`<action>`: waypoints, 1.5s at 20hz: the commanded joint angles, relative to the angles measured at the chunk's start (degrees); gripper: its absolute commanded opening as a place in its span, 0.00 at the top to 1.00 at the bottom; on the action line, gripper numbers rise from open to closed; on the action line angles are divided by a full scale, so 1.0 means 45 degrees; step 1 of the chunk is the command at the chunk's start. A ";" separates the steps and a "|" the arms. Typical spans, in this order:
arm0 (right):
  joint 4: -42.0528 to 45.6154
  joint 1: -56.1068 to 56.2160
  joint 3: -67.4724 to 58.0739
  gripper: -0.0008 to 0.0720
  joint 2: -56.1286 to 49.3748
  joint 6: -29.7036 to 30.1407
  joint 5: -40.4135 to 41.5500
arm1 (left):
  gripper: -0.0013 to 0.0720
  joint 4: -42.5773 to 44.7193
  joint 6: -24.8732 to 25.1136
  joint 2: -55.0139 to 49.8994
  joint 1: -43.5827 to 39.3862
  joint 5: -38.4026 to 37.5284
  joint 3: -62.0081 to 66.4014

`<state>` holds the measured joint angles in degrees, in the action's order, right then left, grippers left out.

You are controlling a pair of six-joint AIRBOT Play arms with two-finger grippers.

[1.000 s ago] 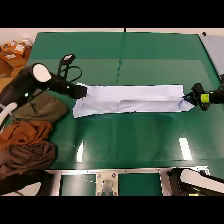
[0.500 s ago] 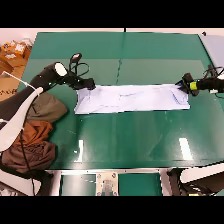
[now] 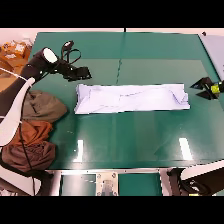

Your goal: Fold the shirts.

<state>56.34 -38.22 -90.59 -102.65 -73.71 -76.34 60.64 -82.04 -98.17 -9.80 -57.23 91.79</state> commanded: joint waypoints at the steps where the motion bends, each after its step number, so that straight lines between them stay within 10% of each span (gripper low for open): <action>1: -0.1175 -0.0704 0.0015 0.03 -0.1239 0.1996 -0.1817 | 0.07 -0.0117 -0.0097 -0.0019 0.0049 -0.0937 0.0180; 18: -0.3308 0.0199 -0.1491 0.03 -0.4027 0.5207 -0.2715 | 0.07 -0.0495 -0.0092 -0.0019 0.0049 -0.0821 0.0180; 19: -0.3235 0.0214 -0.1530 0.09 -0.4061 0.5202 -0.2720 | 0.07 -0.0520 -0.0092 -0.0019 0.0049 -0.0874 0.0180; 21: -0.3138 0.0204 -0.1758 0.69 -0.4061 0.5192 -0.2730 | 0.07 -0.0544 -0.0092 -0.0019 0.0049 -0.1001 0.0180; 23: -0.3065 0.0194 -0.2220 0.96 -0.4061 0.5158 -0.2968 | 0.47 -0.0627 -0.0063 -0.0019 0.0049 -0.1103 0.0180; 25: -0.3065 0.0228 -0.2841 0.97 -0.4056 0.4920 -0.3308 | 0.95 -0.1103 0.0525 -0.0019 0.0049 -0.1098 0.0185; 30: -0.3055 0.0486 -0.4080 0.97 -0.3133 0.3886 -0.4658 | 0.96 -0.2142 0.0923 -0.0049 -0.1015 0.0350 0.0180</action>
<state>42.78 -36.71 -106.34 -119.02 -53.63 -93.36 53.17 -79.07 -98.28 -11.51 -59.68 92.58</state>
